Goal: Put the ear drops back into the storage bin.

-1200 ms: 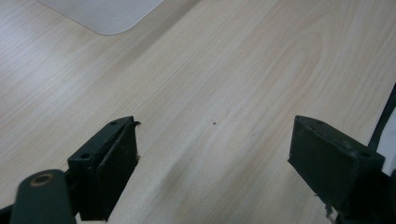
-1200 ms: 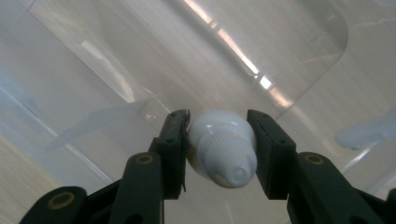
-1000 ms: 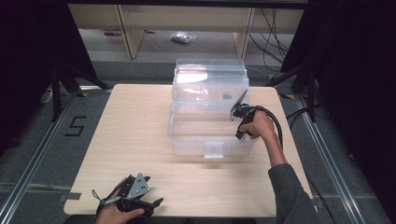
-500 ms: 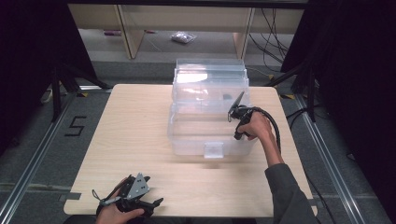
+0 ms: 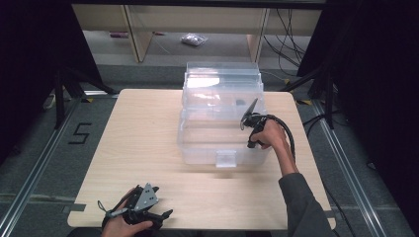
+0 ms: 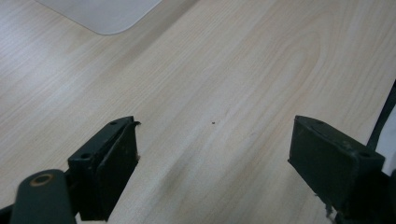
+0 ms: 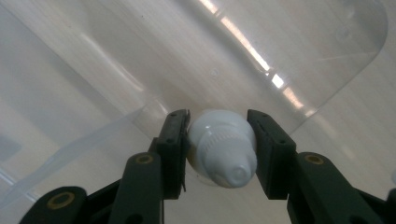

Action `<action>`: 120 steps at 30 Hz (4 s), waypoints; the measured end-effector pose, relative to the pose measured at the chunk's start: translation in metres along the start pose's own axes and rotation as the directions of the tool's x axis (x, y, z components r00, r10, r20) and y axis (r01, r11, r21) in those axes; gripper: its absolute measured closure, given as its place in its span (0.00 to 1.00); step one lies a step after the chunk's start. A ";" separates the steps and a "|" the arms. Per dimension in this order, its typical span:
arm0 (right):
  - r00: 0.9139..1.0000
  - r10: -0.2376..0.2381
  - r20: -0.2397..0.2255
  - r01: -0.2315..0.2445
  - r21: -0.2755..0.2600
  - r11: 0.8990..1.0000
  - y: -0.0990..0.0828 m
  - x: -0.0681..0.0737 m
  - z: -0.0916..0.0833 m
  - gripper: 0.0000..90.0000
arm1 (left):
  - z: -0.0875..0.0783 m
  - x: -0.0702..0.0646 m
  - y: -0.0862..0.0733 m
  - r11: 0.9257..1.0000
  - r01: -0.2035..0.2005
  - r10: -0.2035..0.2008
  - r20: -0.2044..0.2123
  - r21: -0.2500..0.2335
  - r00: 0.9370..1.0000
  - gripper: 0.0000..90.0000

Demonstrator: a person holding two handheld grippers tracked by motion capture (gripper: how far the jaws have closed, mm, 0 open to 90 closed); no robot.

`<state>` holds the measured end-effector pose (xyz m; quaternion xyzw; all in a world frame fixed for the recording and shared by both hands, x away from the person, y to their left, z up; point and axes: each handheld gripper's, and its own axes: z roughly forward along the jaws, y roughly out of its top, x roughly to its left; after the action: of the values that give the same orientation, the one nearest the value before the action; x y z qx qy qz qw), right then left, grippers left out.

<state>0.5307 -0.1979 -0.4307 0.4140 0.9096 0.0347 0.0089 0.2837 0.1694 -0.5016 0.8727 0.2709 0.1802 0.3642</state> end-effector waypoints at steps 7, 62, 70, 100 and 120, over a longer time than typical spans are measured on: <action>1.000 -0.002 -0.004 0.002 0.000 1.000 0.000 -0.002 0.005 0.67 | -0.001 0.000 0.000 1.000 -0.001 0.001 0.006 0.000 1.000 0.17; 0.999 -0.016 0.044 0.027 -0.275 0.961 -0.034 0.022 -0.059 0.27 | 0.000 -0.001 -0.001 1.000 0.010 -0.009 0.009 -0.011 1.000 0.17; 0.998 -0.029 0.054 0.044 -0.311 0.949 -0.039 0.025 -0.065 0.26 | 0.001 0.000 0.000 1.000 0.010 -0.010 0.009 -0.010 1.000 0.17; 0.995 -0.080 0.059 0.096 -0.363 0.927 -0.054 0.039 -0.072 0.26 | -0.001 0.000 0.000 1.000 -0.006 0.006 0.016 0.000 1.000 0.17; 0.995 -0.094 0.030 0.098 -0.436 0.895 -0.077 0.059 -0.067 0.25 | 0.001 0.000 -0.001 1.000 0.004 -0.004 0.010 -0.002 1.000 0.17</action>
<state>0.4308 -0.2080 -0.3689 0.3564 0.8978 0.2356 0.1071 0.2841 0.1694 -0.5025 0.8726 0.2704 0.1754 0.3669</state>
